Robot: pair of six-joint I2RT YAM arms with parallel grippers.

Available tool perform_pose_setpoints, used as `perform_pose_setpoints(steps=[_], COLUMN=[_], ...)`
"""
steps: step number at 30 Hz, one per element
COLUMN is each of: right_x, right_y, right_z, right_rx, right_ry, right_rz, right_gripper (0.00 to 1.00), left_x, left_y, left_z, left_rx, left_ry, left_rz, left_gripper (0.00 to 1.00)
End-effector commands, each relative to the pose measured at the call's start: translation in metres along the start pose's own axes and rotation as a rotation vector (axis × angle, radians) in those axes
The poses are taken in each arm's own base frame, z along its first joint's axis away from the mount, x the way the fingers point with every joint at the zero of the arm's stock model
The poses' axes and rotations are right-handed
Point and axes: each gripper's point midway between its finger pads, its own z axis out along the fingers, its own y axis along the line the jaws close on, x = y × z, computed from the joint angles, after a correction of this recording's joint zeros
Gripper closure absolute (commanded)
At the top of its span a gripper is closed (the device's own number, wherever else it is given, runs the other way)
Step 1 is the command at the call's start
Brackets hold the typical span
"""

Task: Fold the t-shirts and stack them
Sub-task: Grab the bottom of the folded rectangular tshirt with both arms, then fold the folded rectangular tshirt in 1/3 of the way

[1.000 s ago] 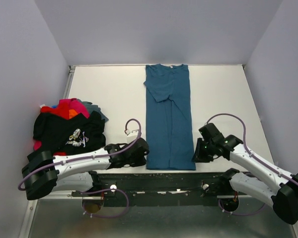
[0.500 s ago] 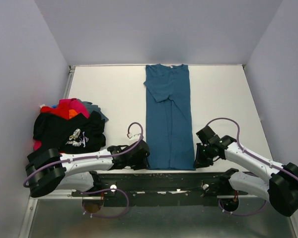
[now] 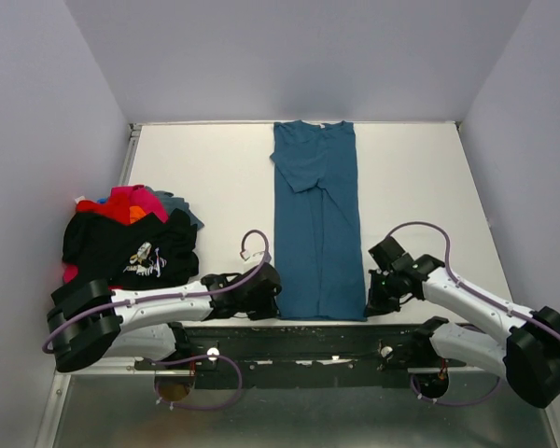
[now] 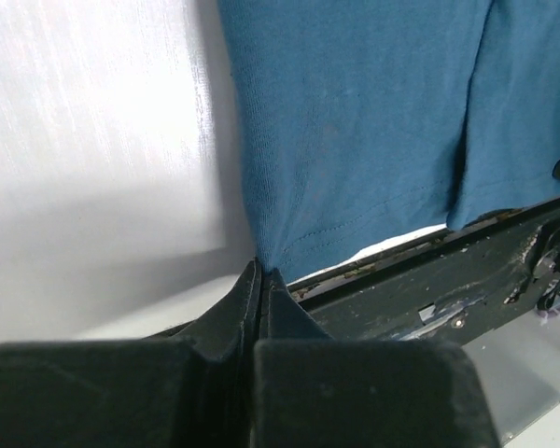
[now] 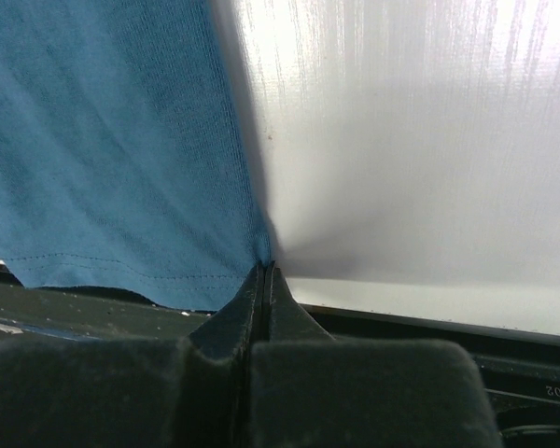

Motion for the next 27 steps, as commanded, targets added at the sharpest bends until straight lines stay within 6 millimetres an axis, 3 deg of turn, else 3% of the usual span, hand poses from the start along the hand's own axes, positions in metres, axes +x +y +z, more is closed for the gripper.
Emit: perform_pose_setpoints(steps=[1,4,8,16,21,27], right_x=[-0.003,-0.012,-0.035,-0.118,-0.173,-0.231], right_y=[0.008,0.023,0.035,0.058,0.059,0.054], right_z=[-0.017,-0.032,-0.051,-0.087,-0.087,-0.076], right_rx=[-0.023,-0.079,-0.089,-0.127,-0.099,-0.053], right_ry=[-0.014,-0.051,-0.131,-0.282,-0.319,-0.354], right_rz=[-0.016,-0.023,-0.026,0.056,0.118,0.216], right_gripper=[0.99,0.99,0.99,0.99,0.99,0.99], left_x=[0.004,-0.006,-0.044,-0.137,-0.203,-0.254], left_y=[-0.004,-0.012,-0.035,-0.051,-0.051,-0.049], left_z=[-0.011,-0.020,-0.038,-0.058,-0.047,-0.013], left_rx=[0.022,0.041,0.135,0.165,0.137,0.111], left_ry=[0.021,-0.011,-0.080,-0.252,-0.356,-0.379], left_rz=[-0.001,0.007,-0.013,-0.043,-0.110,-0.169], left_gripper=[1.00,1.00,1.00,1.00,1.00,1.00])
